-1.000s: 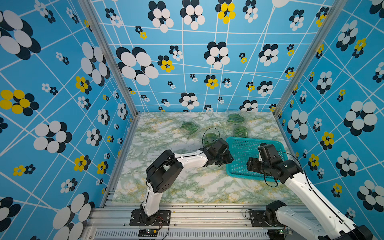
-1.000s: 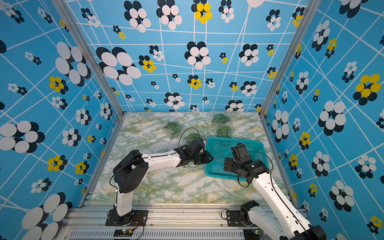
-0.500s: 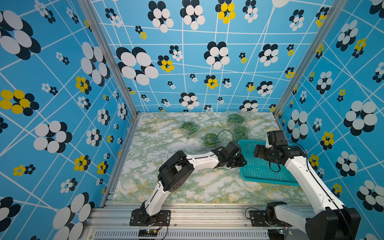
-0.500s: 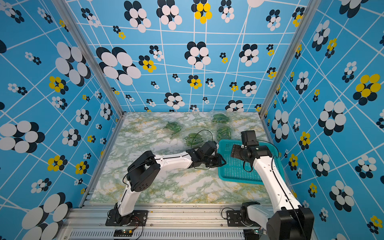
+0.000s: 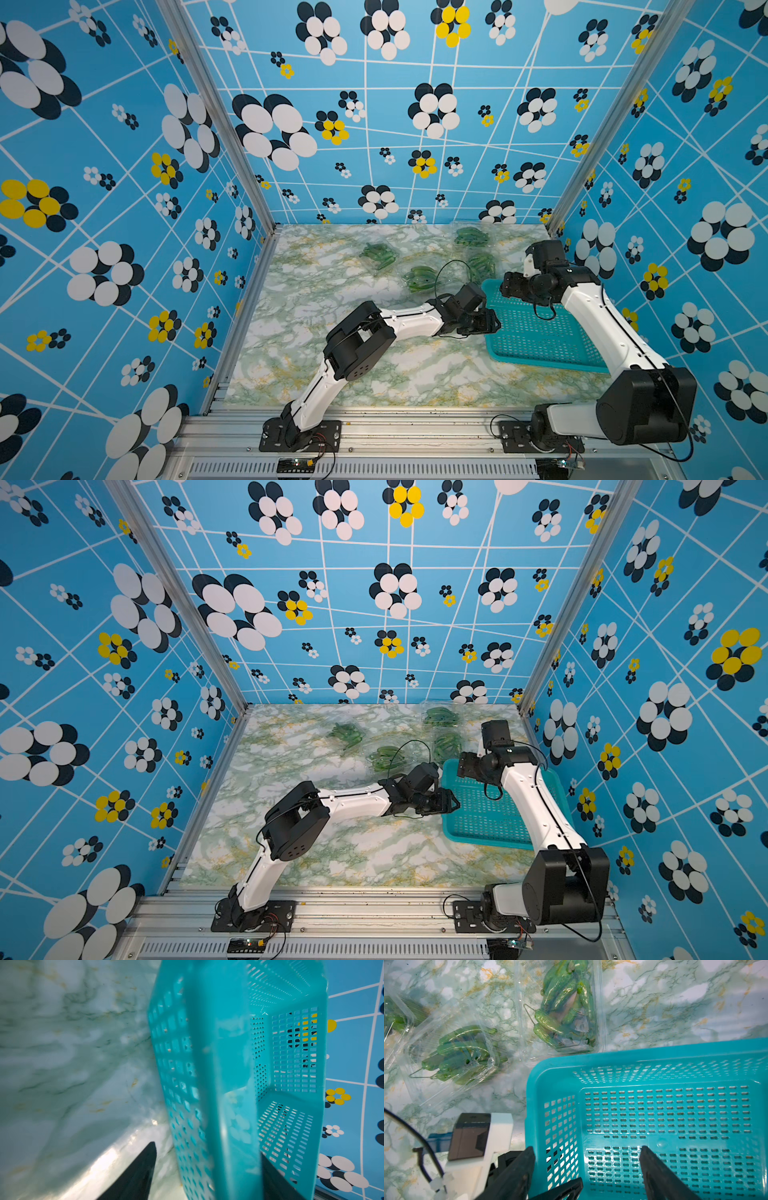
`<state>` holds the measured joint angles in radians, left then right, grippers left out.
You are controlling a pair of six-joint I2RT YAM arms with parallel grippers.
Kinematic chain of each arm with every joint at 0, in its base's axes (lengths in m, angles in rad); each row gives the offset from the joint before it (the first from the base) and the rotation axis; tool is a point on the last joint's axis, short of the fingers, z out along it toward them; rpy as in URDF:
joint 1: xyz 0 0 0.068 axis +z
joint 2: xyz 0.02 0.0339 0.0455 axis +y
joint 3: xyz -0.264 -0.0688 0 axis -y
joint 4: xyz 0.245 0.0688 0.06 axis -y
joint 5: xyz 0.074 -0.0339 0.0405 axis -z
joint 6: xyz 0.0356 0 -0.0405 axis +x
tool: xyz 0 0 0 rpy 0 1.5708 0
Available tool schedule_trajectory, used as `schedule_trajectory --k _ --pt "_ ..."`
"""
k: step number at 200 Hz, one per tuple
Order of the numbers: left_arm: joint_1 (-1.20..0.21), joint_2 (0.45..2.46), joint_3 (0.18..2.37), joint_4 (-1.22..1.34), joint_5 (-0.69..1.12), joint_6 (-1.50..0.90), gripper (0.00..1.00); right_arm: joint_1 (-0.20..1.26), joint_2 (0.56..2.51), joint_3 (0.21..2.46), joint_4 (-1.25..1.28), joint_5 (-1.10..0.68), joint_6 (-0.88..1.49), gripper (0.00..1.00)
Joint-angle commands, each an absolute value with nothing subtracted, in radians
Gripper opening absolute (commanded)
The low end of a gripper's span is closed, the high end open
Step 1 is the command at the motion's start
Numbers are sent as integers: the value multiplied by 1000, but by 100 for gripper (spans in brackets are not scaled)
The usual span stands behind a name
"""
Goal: Take small green peppers out of containers
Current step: Move the packing box to the center of the board, then adjust the packing box at the center of the board.
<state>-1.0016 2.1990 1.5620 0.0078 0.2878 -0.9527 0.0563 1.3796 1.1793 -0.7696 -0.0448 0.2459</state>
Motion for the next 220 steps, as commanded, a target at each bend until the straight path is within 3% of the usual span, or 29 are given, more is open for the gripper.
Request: schedule_trajectory --k 1,74,141,176,220 --pt "-987 2085 1498 20 263 -889 71 50 1389 1220 -736 -93 226 81" --pt "-886 1801 1268 -46 167 -795 74 91 1496 1323 -647 -250 228 81" --pt "-535 1499 935 -57 199 -790 75 300 1745 1563 -640 -191 251 80" --pt "-414 1487 851 -11 265 -782 76 332 1930 1744 -646 -155 251 81" --pt "-384 1598 828 112 325 -782 76 344 2159 1982 -696 -116 239 81"
